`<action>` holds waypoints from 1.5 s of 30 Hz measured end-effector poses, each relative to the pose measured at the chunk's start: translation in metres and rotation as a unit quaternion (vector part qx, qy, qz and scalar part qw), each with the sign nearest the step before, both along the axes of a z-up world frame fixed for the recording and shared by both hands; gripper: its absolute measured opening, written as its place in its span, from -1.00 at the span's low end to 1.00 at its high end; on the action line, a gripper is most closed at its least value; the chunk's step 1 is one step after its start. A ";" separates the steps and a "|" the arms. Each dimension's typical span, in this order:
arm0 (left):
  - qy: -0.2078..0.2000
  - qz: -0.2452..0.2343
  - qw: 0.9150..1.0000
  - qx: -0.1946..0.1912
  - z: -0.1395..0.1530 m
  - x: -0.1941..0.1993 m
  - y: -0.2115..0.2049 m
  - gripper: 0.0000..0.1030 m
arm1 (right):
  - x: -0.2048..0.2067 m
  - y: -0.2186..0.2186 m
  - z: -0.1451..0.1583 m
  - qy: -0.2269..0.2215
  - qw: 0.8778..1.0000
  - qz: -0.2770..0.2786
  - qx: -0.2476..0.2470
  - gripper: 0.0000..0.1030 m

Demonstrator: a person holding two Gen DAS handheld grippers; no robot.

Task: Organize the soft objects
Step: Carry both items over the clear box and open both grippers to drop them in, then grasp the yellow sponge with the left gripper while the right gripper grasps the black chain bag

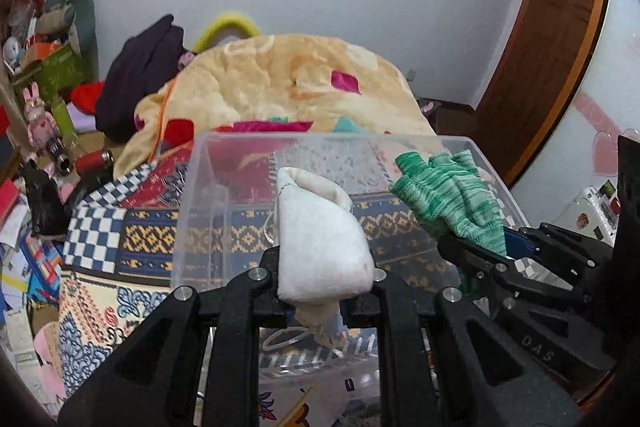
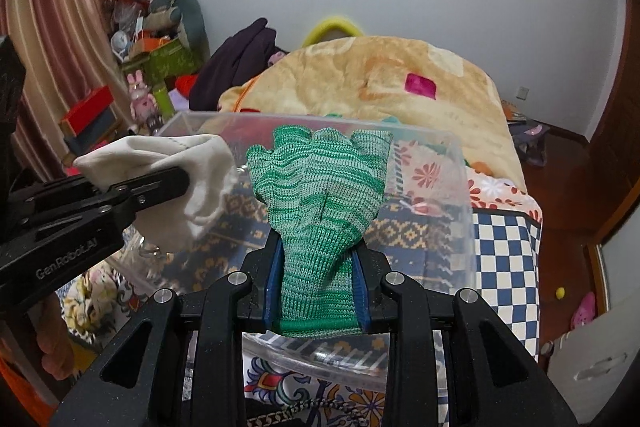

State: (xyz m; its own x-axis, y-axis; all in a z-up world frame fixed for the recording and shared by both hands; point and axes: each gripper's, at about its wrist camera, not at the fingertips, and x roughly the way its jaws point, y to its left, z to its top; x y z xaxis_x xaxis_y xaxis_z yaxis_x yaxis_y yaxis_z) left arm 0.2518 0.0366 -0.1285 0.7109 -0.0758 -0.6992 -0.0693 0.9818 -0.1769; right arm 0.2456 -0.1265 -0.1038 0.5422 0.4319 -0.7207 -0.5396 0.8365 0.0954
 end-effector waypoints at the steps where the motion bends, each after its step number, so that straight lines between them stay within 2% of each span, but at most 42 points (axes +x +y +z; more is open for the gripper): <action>1: 0.003 -0.001 1.000 -0.002 -0.001 0.000 0.001 -0.71 | 0.000 0.000 0.000 0.001 1.000 0.002 -0.002 -0.39; 4: 0.006 -0.002 1.000 -0.007 -0.001 -0.001 0.001 -0.40 | -0.001 -0.003 0.001 0.002 1.000 0.003 0.001 -0.11; 6: 0.000 0.001 1.000 -0.007 0.002 -0.006 0.001 -0.10 | -0.004 -0.006 0.004 -0.005 1.000 0.001 0.005 0.08; 12: -0.030 -0.006 1.000 0.001 0.024 -0.026 -0.002 0.01 | -0.017 -0.017 0.022 -0.029 0.999 -0.005 0.018 0.17; 15: -0.053 -0.007 0.999 0.003 0.041 -0.040 -0.003 0.11 | -0.026 -0.023 0.037 -0.051 0.998 -0.010 0.029 0.29; 20: -0.095 -0.011 0.995 0.011 0.073 -0.069 -0.003 0.19 | -0.048 -0.034 0.061 -0.090 0.995 -0.011 0.051 0.34; 22: -0.111 -0.014 0.994 0.018 0.084 -0.082 -0.004 0.26 | -0.058 -0.039 0.070 -0.102 0.993 -0.009 0.060 0.36; 25: -0.139 -0.018 0.990 0.034 0.099 -0.107 -0.007 0.41 | -0.074 -0.046 0.077 -0.120 0.990 -0.011 0.073 0.58; 29: -0.155 -0.024 0.986 0.050 0.105 -0.132 -0.008 0.60 | -0.092 -0.050 0.077 -0.128 0.989 -0.007 0.078 0.61; 31: -0.155 -0.025 0.986 0.057 0.102 -0.144 -0.008 0.70 | -0.101 -0.051 0.072 -0.122 0.990 -0.003 0.077 0.61; 34: -0.144 -0.025 0.987 0.063 0.093 -0.155 -0.007 0.74 | -0.110 -0.050 0.060 -0.109 0.992 0.001 0.070 0.62; 39: -0.093 -0.021 0.993 0.068 0.057 -0.165 -0.003 0.75 | -0.116 -0.048 0.030 -0.070 0.996 0.007 0.054 0.62; 45: -0.038 -0.007 0.997 0.063 0.010 -0.175 0.004 0.75 | -0.121 -0.049 -0.010 0.003 0.999 0.018 0.051 0.62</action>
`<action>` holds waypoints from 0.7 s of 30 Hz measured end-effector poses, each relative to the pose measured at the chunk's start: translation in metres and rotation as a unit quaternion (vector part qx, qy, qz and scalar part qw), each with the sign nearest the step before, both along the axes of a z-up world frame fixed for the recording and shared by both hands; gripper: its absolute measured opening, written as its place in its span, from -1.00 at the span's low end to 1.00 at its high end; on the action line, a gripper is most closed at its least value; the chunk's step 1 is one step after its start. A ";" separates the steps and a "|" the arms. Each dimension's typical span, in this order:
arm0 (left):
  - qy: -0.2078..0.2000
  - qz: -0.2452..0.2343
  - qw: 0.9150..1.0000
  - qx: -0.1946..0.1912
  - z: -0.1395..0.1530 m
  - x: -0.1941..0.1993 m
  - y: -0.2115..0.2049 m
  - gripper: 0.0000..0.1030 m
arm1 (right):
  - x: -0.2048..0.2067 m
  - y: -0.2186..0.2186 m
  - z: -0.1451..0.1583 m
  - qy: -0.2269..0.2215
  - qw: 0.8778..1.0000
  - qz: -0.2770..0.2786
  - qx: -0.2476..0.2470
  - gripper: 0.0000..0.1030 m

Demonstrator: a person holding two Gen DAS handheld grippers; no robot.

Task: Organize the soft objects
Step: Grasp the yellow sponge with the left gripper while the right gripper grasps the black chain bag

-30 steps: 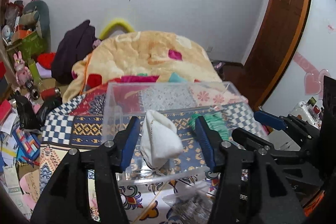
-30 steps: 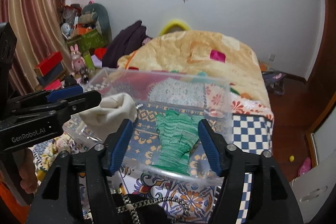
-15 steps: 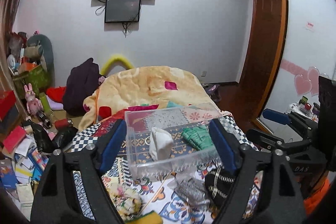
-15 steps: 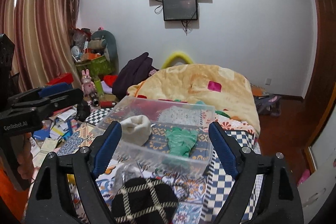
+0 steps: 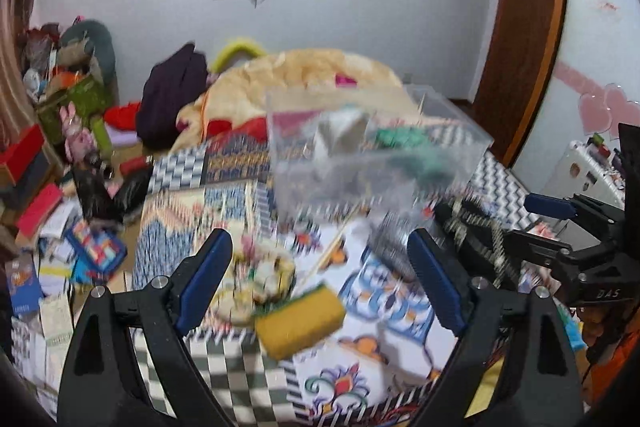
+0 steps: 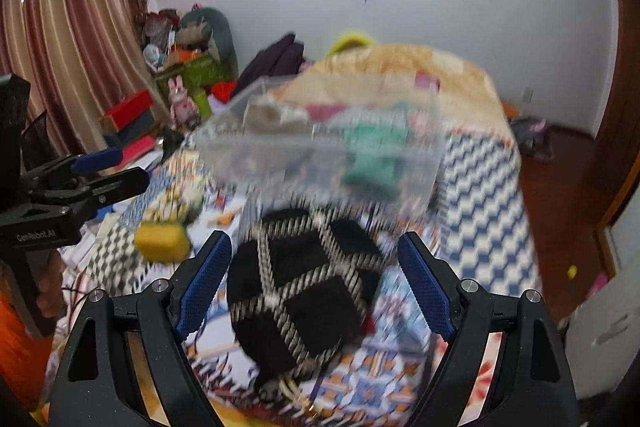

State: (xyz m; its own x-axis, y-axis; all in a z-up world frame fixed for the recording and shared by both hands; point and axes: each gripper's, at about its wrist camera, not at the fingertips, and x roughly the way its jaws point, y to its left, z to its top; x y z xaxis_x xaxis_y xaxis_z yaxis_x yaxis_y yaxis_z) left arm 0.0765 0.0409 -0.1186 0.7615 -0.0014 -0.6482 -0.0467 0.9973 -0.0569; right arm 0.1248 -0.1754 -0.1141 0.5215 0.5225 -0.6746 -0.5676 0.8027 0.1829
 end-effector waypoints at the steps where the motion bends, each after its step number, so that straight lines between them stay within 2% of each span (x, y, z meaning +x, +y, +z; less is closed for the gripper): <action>1: 0.007 0.004 1.000 -0.001 -0.007 -0.002 0.001 0.75 | 0.000 0.000 -0.006 0.011 1.000 0.001 -0.003 0.62; 7: 0.043 0.024 0.999 -0.003 -0.043 -0.012 0.009 0.71 | -0.004 -0.005 -0.023 0.045 0.999 -0.004 0.004 0.62; 10: 0.056 0.025 0.998 -0.011 -0.053 -0.013 0.011 0.46 | -0.005 -0.007 -0.023 0.045 0.999 -0.005 0.010 0.59; 15: 0.069 0.023 0.997 -0.015 -0.063 -0.012 0.008 0.09 | -0.010 -0.005 -0.023 0.038 0.999 0.005 0.008 0.24; 18: 0.067 0.017 0.997 -0.012 -0.063 -0.012 0.004 -0.11 | -0.010 -0.002 -0.023 0.038 0.999 0.008 0.005 -0.20; 21: 0.063 0.009 0.998 -0.011 -0.061 -0.015 0.001 -0.13 | -0.010 -0.003 -0.024 0.034 0.999 0.004 0.003 -0.42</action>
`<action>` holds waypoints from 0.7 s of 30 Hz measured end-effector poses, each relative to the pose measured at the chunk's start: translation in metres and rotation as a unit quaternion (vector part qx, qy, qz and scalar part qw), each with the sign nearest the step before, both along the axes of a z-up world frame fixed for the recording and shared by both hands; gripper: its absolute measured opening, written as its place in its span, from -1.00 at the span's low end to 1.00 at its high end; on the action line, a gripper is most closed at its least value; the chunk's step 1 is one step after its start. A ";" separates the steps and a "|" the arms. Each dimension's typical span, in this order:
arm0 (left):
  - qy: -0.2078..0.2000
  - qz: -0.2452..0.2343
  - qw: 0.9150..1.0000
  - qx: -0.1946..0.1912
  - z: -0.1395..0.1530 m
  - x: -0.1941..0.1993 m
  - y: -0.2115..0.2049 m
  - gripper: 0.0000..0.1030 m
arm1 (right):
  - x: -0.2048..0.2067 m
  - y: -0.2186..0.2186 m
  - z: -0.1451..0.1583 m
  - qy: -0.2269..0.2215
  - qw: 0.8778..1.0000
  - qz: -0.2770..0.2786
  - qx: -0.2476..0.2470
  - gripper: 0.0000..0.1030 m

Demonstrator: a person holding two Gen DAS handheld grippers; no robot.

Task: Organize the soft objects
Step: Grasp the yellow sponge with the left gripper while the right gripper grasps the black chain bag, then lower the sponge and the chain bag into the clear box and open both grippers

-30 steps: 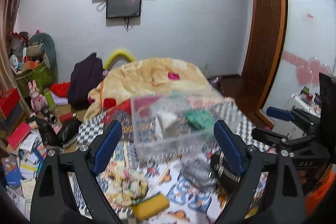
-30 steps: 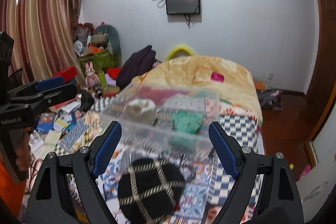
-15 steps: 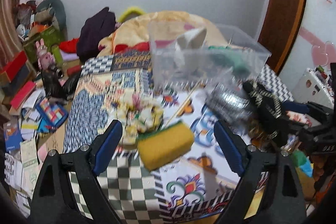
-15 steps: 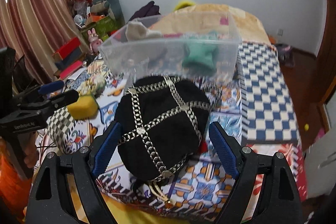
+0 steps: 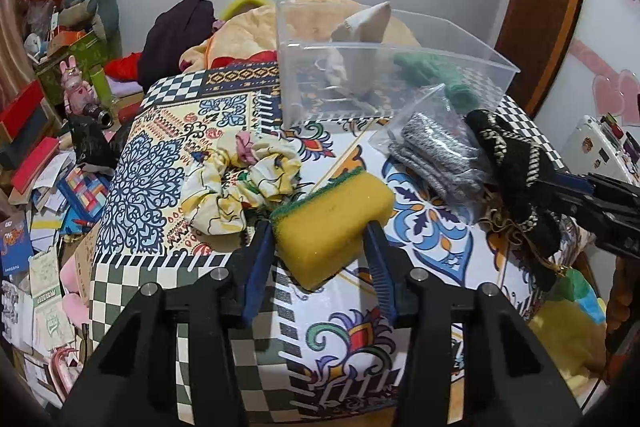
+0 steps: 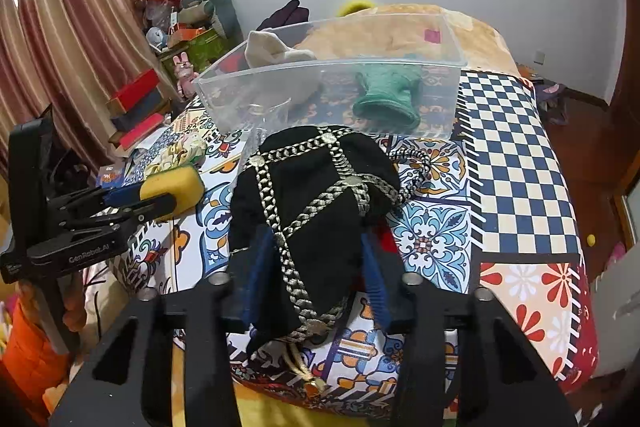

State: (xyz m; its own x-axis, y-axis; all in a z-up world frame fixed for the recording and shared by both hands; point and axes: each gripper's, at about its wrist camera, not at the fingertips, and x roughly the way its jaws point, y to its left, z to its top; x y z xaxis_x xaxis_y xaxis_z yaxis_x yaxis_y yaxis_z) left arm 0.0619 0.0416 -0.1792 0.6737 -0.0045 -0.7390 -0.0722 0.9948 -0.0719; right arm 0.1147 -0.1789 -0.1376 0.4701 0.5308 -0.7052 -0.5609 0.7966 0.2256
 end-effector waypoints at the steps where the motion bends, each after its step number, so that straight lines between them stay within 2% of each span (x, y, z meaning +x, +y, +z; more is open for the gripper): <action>1: -0.004 -0.001 1.000 0.002 0.001 -0.001 -0.001 -0.13 | 0.001 -0.002 0.001 -0.001 1.000 -0.002 0.001 -0.56; 3: -0.010 -0.002 1.000 0.004 0.005 -0.003 -0.003 -0.15 | 0.002 -0.006 0.003 -0.003 1.000 -0.005 0.006 -0.69; 6: -0.021 -0.002 1.000 0.004 0.011 -0.004 -0.004 -0.17 | 0.000 -0.010 0.008 -0.017 1.000 -0.009 0.011 -0.76; 12: -0.043 0.002 0.999 0.001 0.027 -0.003 -0.003 -0.18 | -0.006 -0.011 0.022 -0.044 0.999 -0.011 0.020 -0.79; 21: -0.094 0.000 0.996 0.007 0.061 0.003 0.000 -0.18 | -0.010 -0.018 0.059 -0.102 0.994 -0.027 0.038 -0.81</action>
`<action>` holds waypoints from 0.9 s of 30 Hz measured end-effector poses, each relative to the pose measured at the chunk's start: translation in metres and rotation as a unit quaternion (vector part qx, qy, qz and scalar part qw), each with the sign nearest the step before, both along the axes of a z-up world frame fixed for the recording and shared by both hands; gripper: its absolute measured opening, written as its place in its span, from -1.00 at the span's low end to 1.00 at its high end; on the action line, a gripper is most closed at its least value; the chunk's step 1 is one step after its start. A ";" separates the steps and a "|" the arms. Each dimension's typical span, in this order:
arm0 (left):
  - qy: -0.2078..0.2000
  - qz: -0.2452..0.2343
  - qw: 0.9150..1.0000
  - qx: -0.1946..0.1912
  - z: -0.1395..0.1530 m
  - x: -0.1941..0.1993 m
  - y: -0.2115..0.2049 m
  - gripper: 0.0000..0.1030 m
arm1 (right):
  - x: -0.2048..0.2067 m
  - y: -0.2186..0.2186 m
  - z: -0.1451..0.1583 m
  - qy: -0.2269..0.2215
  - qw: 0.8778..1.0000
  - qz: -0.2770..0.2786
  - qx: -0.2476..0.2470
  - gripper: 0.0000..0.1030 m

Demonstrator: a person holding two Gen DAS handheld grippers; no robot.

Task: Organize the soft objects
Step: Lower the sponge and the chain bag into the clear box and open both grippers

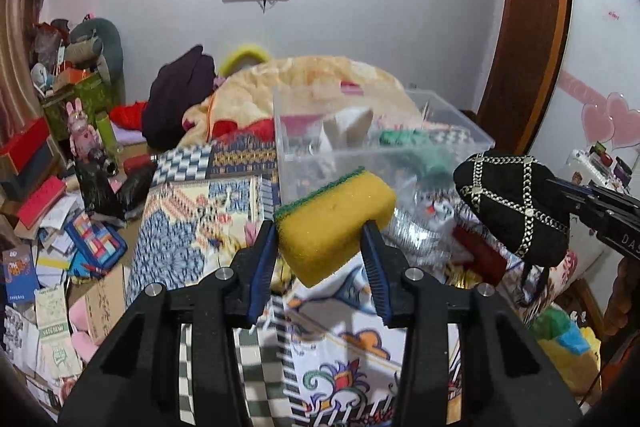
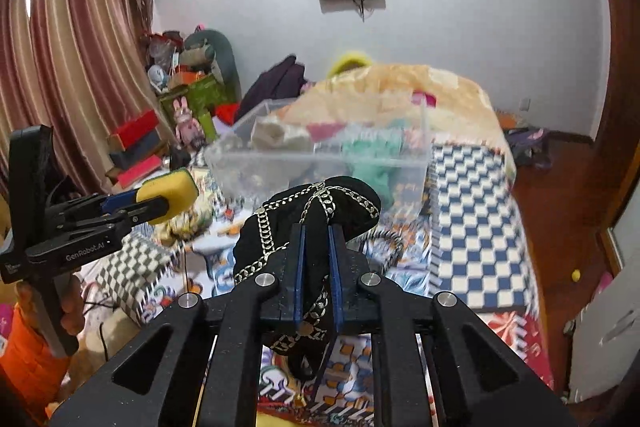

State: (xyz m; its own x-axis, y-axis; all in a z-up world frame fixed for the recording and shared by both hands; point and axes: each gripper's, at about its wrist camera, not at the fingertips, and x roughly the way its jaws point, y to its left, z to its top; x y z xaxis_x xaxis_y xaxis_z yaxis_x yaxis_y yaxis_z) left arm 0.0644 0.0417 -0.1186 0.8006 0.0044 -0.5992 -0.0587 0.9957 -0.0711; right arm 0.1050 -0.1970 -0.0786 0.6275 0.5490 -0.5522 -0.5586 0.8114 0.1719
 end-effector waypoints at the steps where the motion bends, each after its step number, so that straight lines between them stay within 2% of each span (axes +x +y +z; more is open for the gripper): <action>1: -0.005 0.000 1.000 0.001 0.004 0.001 0.000 -0.18 | 0.001 -0.001 0.005 -0.008 1.000 -0.003 0.005 -0.81; 9: -0.043 0.004 0.999 0.007 0.031 0.021 0.001 -0.18 | 0.018 -0.004 0.039 -0.061 0.997 -0.022 0.030 -0.81; 15: -0.051 0.014 0.999 0.008 0.041 0.048 0.006 -0.18 | 0.036 0.005 0.052 -0.090 0.995 -0.033 0.030 -0.81; 21: -0.042 0.028 0.999 0.018 0.039 0.078 0.009 -0.18 | 0.057 0.020 0.055 -0.099 0.994 -0.042 0.024 -0.81; 27: -0.014 0.046 0.998 0.033 0.021 0.114 0.013 -0.18 | 0.076 0.037 0.056 -0.106 0.993 -0.047 0.022 -0.81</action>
